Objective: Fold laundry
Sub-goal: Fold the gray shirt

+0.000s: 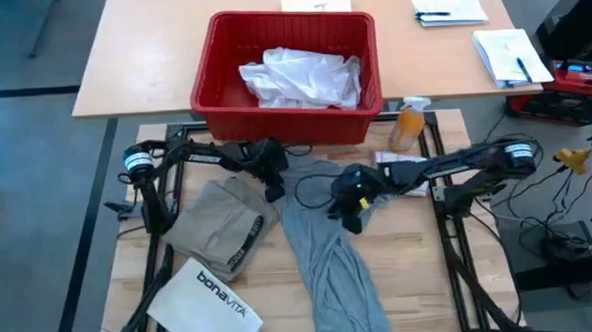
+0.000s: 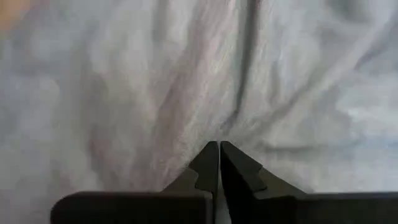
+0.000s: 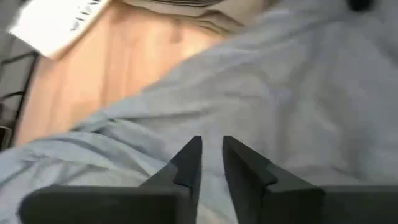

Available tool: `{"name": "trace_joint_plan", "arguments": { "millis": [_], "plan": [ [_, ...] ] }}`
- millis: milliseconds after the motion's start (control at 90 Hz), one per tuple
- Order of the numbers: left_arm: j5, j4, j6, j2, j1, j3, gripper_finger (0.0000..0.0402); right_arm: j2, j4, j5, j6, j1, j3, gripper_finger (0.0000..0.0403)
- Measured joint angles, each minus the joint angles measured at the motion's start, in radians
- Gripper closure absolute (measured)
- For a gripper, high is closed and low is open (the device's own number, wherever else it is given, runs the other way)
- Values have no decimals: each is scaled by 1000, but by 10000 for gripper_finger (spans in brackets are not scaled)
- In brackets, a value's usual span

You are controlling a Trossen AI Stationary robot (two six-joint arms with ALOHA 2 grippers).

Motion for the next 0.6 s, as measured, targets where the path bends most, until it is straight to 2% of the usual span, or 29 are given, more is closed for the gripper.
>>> {"name": "trace_joint_plan", "arguments": {
  "millis": [89,178,278,367,444,500,600],
  "plan": [
    [2,33,-5,-46,-11,3,402,-79,-107,76,8,0,-2,380],
    [2,45,-36,-75,-27,0,402,-127,-199,108,9,0,-20,389],
    [0,146,-79,-107,-68,2,402,-177,-218,170,49,-1,-68,390],
    [13,274,-99,-93,-144,3,402,-214,-198,178,84,-6,-127,388],
    [6,399,-139,-47,-228,2,402,-236,-206,138,107,-11,-176,388],
    [-63,484,-208,-14,-292,1,402,-252,-206,100,120,-11,-193,391],
    [-267,587,-344,48,-402,2,402,-277,-198,85,122,-11,-201,398]
  ]
}}
